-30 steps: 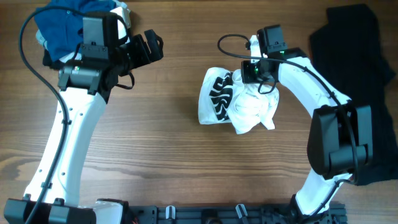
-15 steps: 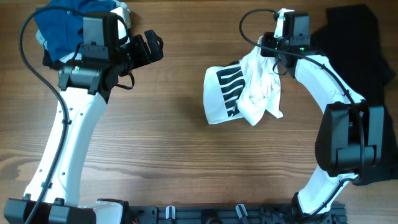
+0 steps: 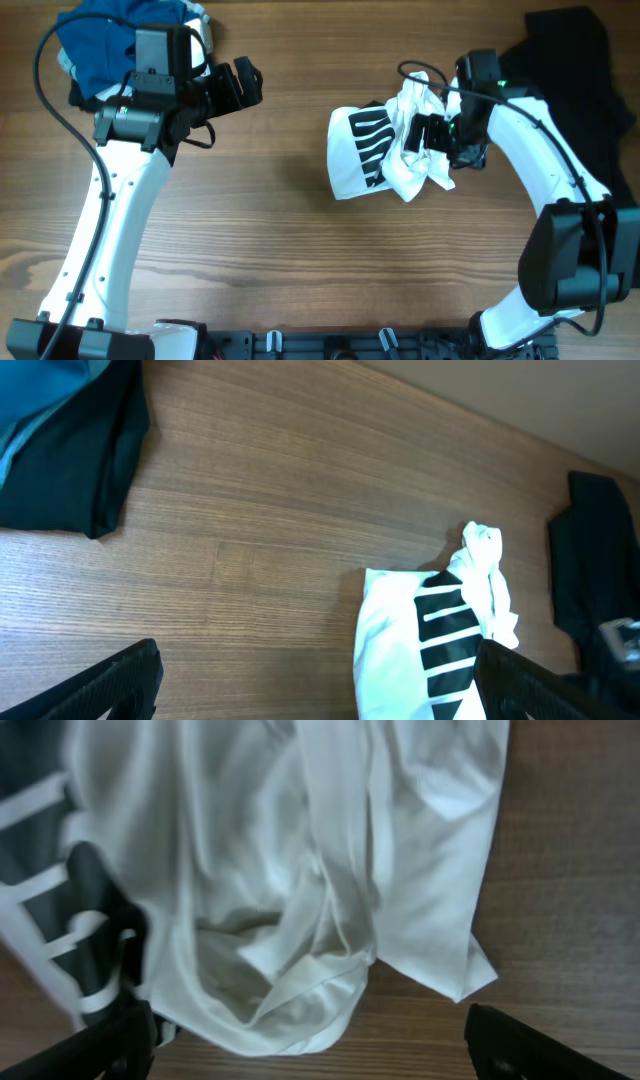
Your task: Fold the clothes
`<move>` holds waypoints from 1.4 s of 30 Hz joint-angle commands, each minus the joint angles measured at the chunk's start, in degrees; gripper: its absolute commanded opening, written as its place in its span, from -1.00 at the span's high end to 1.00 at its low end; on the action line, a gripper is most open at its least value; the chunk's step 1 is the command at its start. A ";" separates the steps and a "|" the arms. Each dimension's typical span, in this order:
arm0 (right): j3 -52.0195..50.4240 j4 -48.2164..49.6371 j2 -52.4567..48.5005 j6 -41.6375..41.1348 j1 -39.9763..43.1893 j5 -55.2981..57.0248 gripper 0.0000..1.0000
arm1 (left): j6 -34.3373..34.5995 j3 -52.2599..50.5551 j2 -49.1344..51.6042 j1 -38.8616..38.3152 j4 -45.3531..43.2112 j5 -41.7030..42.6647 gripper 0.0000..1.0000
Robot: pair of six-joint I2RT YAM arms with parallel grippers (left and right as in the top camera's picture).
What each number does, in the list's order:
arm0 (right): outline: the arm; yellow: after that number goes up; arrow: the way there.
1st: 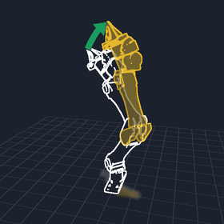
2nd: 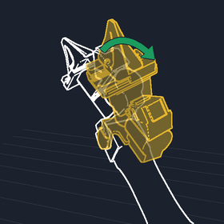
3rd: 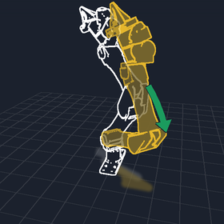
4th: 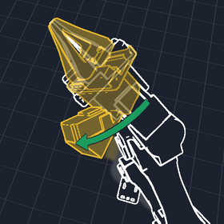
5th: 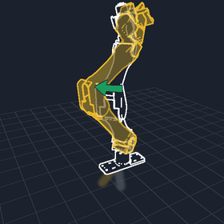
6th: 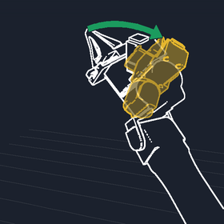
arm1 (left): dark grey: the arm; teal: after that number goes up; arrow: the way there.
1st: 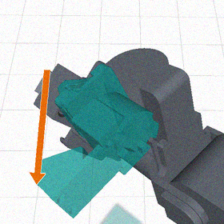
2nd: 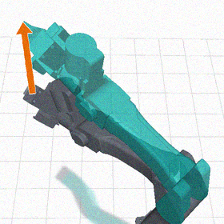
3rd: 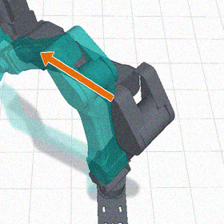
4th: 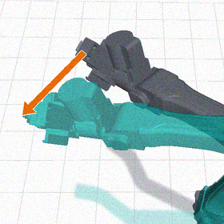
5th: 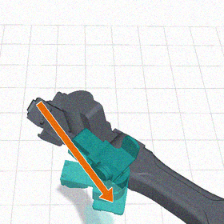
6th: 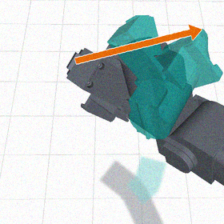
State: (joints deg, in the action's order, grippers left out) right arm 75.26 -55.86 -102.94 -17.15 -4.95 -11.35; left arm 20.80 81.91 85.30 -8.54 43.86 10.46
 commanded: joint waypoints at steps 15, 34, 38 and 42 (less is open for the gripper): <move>-9.97 9.99 1.60 -4.74 0.96 1.92 0.93 | -1.09 -0.15 0.22 0.13 0.17 -0.11 -1.00; -7.34 -4.31 3.63 3.30 14.32 9.99 -0.63 | -2.84 -0.15 7.87 -0.24 3.58 0.26 -1.00; -1.66 -3.37 4.15 5.42 14.32 3.52 -0.67 | -7.30 -0.15 10.62 -3.98 2.16 7.15 -1.00; 4.52 -0.66 4.17 5.40 14.32 -0.72 -0.69 | -10.19 -0.15 15.58 -12.31 -2.38 9.66 -1.00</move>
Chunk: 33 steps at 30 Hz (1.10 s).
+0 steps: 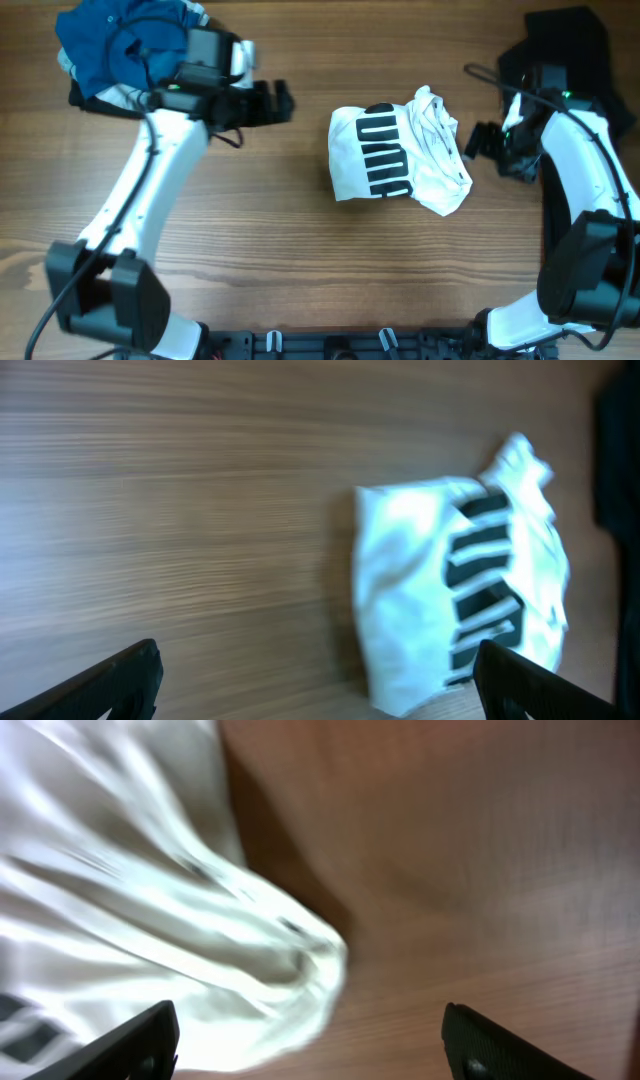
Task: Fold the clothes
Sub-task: 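Grasp the folded shirt with the left gripper and lift it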
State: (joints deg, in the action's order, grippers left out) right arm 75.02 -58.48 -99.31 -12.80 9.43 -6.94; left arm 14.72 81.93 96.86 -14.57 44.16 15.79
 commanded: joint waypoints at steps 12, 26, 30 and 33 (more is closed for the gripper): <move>5.33 6.97 0.52 1.03 0.04 -6.05 -0.70 | -17.14 -0.17 21.81 -26.16 -14.86 -11.78 -1.00; 5.33 6.86 0.52 1.03 0.04 -6.08 -0.71 | -26.56 -0.37 25.31 -16.00 1.46 -33.99 -1.00; 5.33 6.86 0.52 1.05 0.02 -6.05 -0.72 | -29.33 -0.37 25.29 -9.31 3.52 -40.06 -1.00; 5.33 6.80 0.52 1.05 0.02 -6.08 -0.72 | -34.05 -0.09 24.63 -6.32 3.48 -43.54 -1.00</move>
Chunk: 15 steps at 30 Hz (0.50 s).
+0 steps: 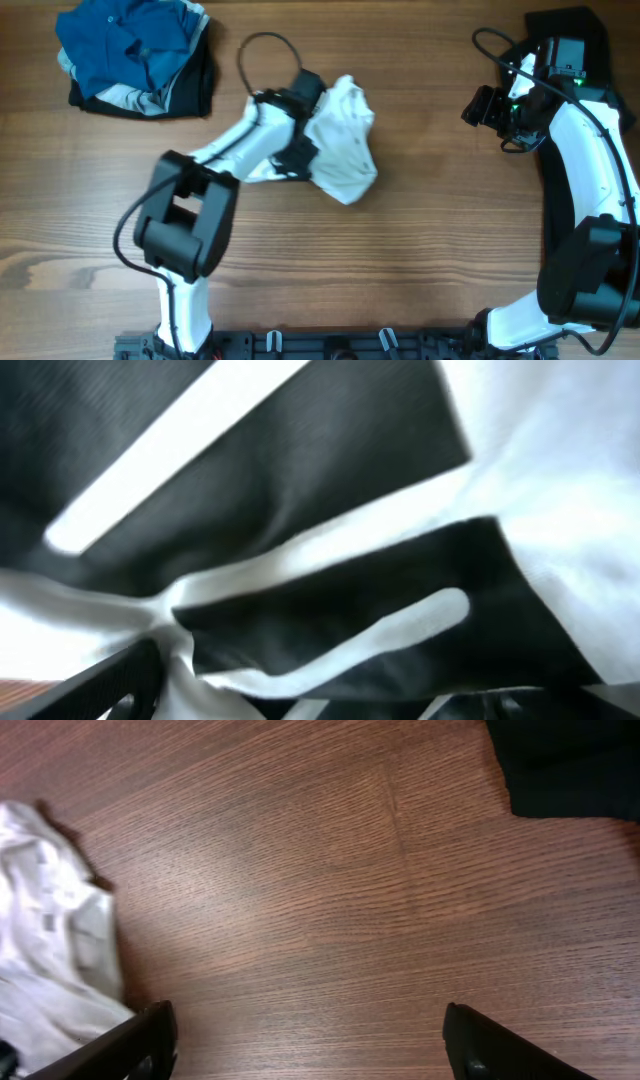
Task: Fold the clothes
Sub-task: 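Grasp the folded shirt with the left gripper and lift it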
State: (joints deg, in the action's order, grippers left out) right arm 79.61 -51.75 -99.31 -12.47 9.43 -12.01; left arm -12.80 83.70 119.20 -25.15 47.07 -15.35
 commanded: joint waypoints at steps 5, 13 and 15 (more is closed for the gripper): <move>0.74 0.13 0.52 0.70 0.02 -1.03 -0.72 | -6.23 -0.24 -1.79 5.44 0.15 -15.69 -1.00; 0.74 0.11 0.52 0.50 0.02 -2.14 -0.74 | -0.52 7.17 -16.09 1.75 -2.32 15.56 -1.00; 0.74 0.11 0.52 0.48 0.02 -2.08 -0.79 | 3.76 7.15 -15.98 0.35 -3.30 16.55 -1.00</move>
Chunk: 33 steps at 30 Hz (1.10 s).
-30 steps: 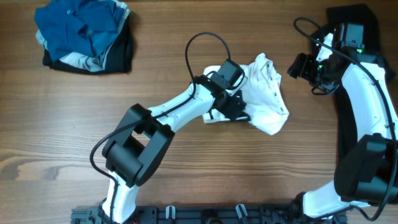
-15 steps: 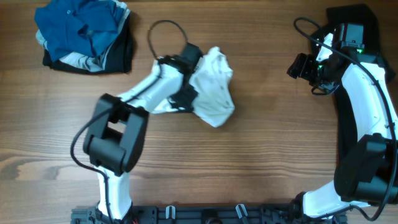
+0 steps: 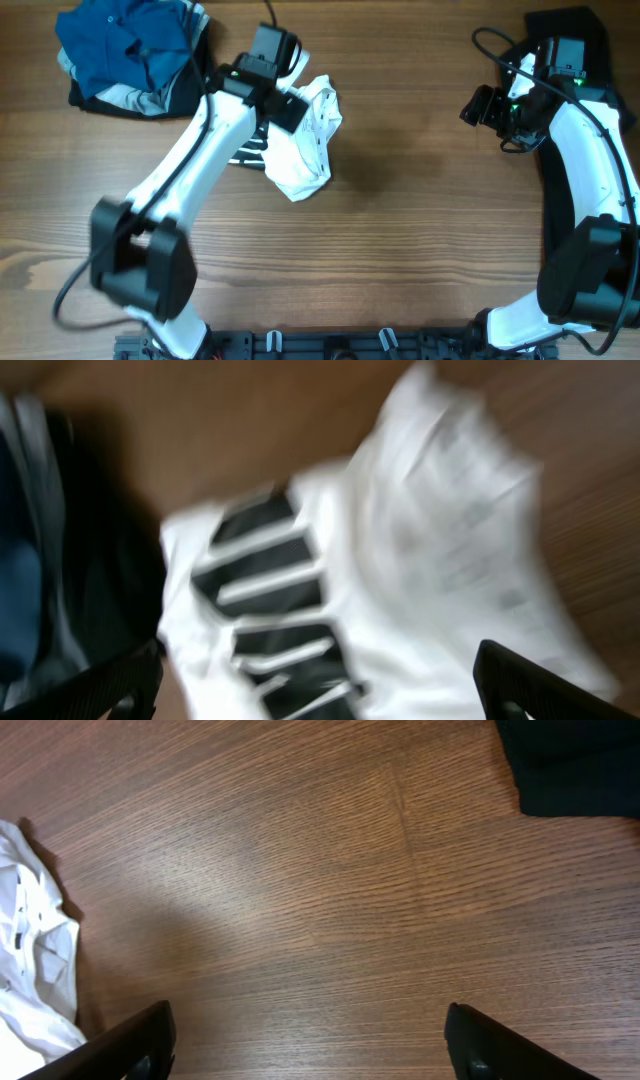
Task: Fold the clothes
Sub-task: 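Grasp the folded shirt with the left gripper and lift it, then carry the shirt left and place it on the blue shirt stack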
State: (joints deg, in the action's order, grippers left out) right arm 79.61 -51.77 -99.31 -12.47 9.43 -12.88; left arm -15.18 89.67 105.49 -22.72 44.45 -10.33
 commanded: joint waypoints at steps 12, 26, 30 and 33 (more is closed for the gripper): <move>0.74 -1.44 0.52 0.85 0.02 -1.25 -0.82 | 30.12 1.18 13.49 -9.25 -2.32 8.98 -0.99; 0.74 -3.08 0.52 1.99 0.02 -2.25 -0.83 | 33.62 1.16 18.73 -9.20 -3.13 -4.76 -0.99; 0.74 -2.99 0.52 2.01 0.02 -2.25 -0.83 | 31.71 1.16 20.79 -9.27 -2.95 -4.81 -0.93; 0.74 -3.13 0.52 2.01 0.02 -2.25 -0.83 | 30.29 1.14 22.34 -9.27 -2.21 -5.57 -0.85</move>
State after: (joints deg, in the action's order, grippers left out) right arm 79.61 -54.81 -99.31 -11.42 9.43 -14.15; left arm 16.75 90.87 125.23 -32.14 41.34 -13.65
